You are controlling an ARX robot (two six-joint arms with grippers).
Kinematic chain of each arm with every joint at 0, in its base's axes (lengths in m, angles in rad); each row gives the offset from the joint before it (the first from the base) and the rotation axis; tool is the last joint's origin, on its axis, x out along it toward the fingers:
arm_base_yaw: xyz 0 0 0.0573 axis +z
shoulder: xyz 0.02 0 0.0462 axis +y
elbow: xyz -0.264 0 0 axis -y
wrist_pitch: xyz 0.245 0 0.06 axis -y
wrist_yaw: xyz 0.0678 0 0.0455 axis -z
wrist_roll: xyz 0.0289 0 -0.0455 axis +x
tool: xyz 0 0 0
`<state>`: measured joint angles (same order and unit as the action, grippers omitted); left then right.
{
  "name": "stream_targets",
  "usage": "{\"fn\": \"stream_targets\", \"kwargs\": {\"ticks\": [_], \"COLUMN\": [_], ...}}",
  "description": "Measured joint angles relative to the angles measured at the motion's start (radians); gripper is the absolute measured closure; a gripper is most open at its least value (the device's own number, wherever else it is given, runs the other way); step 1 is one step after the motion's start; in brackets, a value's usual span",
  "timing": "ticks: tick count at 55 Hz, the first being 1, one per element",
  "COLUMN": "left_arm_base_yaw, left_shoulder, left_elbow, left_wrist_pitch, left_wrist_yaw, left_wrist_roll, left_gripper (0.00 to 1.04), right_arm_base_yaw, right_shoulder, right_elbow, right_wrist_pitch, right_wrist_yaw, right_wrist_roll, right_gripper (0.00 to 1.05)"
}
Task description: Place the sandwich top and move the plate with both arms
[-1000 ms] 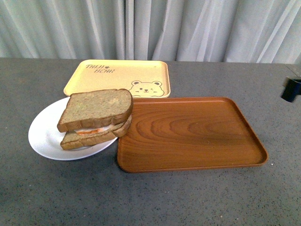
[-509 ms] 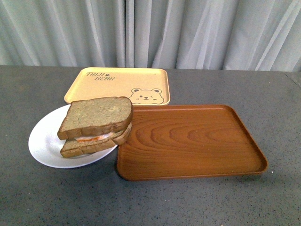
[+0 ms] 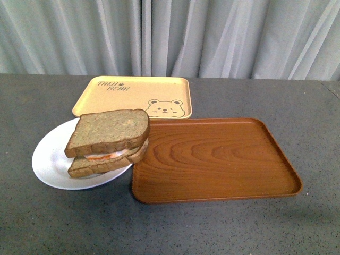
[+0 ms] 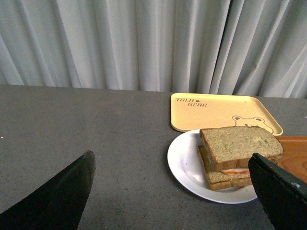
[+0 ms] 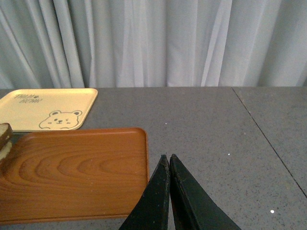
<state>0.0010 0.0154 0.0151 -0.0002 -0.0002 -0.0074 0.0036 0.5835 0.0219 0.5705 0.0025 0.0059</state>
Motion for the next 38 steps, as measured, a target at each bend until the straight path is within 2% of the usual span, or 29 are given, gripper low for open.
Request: {"fn": "stream_targets", "kwargs": {"ticks": [18, 38], "left_arm_base_yaw": [0.0, 0.0], "left_shoulder": [0.0, 0.0], "left_elbow": [0.0, 0.0], "left_wrist_pitch": [0.0, 0.0], "left_wrist_yaw": [0.0, 0.0], "left_wrist_roll": [0.0, 0.0], "left_gripper": [0.09, 0.09], "right_arm_base_yaw": [0.0, 0.0], "right_shoulder": [-0.189, -0.321], "right_elbow": [0.0, 0.0], "right_wrist_pitch": [-0.177, -0.308], "right_wrist_yaw": [0.0, 0.0], "right_wrist_roll": [0.0, 0.0], "right_gripper": [1.03, 1.03]}}
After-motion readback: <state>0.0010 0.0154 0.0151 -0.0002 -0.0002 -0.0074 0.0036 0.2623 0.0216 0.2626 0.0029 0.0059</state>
